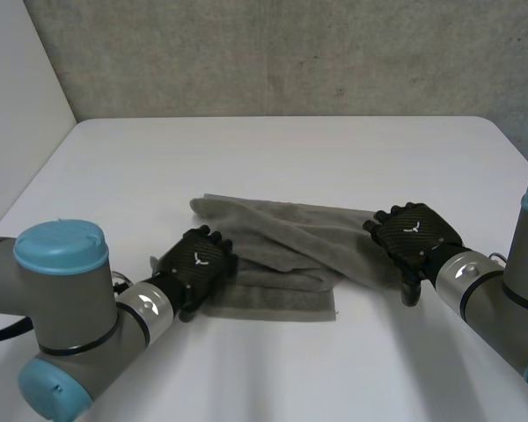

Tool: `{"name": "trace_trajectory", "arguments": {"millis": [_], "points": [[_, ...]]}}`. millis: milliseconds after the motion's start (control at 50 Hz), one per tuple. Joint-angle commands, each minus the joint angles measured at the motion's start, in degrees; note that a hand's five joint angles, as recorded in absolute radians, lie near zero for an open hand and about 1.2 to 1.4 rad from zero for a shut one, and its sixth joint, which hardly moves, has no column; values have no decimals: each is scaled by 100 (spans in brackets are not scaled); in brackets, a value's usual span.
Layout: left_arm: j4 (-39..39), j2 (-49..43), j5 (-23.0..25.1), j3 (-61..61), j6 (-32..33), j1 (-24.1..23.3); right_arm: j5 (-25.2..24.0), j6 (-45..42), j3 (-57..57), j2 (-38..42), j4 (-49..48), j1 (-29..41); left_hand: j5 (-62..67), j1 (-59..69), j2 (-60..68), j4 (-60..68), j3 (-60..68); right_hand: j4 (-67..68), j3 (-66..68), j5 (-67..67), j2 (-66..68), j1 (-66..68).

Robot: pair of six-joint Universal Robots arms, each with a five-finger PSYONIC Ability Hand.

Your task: Fold the towel.

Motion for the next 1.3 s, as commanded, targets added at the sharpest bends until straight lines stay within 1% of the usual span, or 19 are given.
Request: {"name": "trace_trajectory", "arguments": {"millis": [20,80,120,140,180,280,380,500,520,540,580,620,700,800,860,980,1080,1120,1300], "points": [[78,-88,-36,90,58,99,7,-7,13,86,-84,2,642,649,662,754,754,-417,-367,-320,-344,-307],[122,-132,-36,134,67,99,7,1,-13,157,-128,2,1098,1106,1118,1210,1210,-417,-367,-320,-344,-307],[227,-202,-36,186,49,108,7,1,-31,192,-154,11,2888,2895,2908,3000,3000,-417,-367,-320,-344,-307],[227,-203,-36,187,49,108,7,10,-49,236,-189,11,2898,2905,2918,3010,3010,-417,-367,-320,-344,-307],[315,-220,-19,213,23,125,7,10,-75,280,-207,37,4908,4915,4928,5020,5020,-417,-367,-320,-344,-307],[368,-185,16,274,-21,161,-20,19,-189,491,-242,99,6275,6282,6295,6387,6387,-417,-367,-320,-344,-307],[368,-19,16,283,-91,187,-213,168,-339,772,-251,151,6277,6284,6297,6389,6389,-89,-39,8,-16,21],[324,455,25,274,-591,169,-521,1065,-796,1264,-181,239,6277,6284,6297,6389,6389,601,650,698,674,710],[324,457,25,274,-593,169,-608,1274,-944,1395,-163,239,6277,6284,6297,6389,6389,1966,2016,2064,2040,2076],[307,613,25,292,-845,161,-608,1276,-945,1396,-163,239,6277,6284,6297,6389,6389,1980,2029,2077,2053,2089],[306,764,25,336,-1120,161,-836,1530,-1199,1554,-67,239,6277,6284,6297,6389,6389,5694,5744,5792,5768,5804],[298,914,51,406,-1401,169,-950,1557,-1331,1537,81,231,6277,6284,6297,6389,6389,6574,6624,6672,6648,6684],[149,1439,288,713,-2251,178,-1162,1592,-1666,1282,514,187,6277,6284,6297,6389,6389,6583,6633,6680,6656,6693],[-176,2081,473,1099,-3069,301,-1224,1636,-2385,63,1119,151,6277,6284,6297,6389,6389,6583,6633,6680,6656,6693],[-396,2520,552,1354,-3657,397,-1180,1645,-2589,-194,1234,143,6277,6284,6297,6389,6389,6583,6633,6680,6656,6693],[-441,3216,755,1584,-4723,653,-1241,2031,-3615,-1327,2032,-471,6277,6284,6297,6389,6389,6583,6633,6680,6656,6693],[-414,3357,1089,1637,-5576,1347,-1312,1979,-4259,-1003,2711,-710,6277,6284,6297,6389,6389,6583,6633,6680,6656,6693],[-397,3200,1342,1593,-5795,1688,-1268,1647,-4512,-452,2956,-649,6277,6284,6297,6389,6389,6583,6633,6680,6656,6693],[-432,1511,1625,1628,-5743,1708,-811,353,-4962,1177,3203,-16,6277,6284,6297,6389,6389,6583,6633,6680,6656,6693]]}}
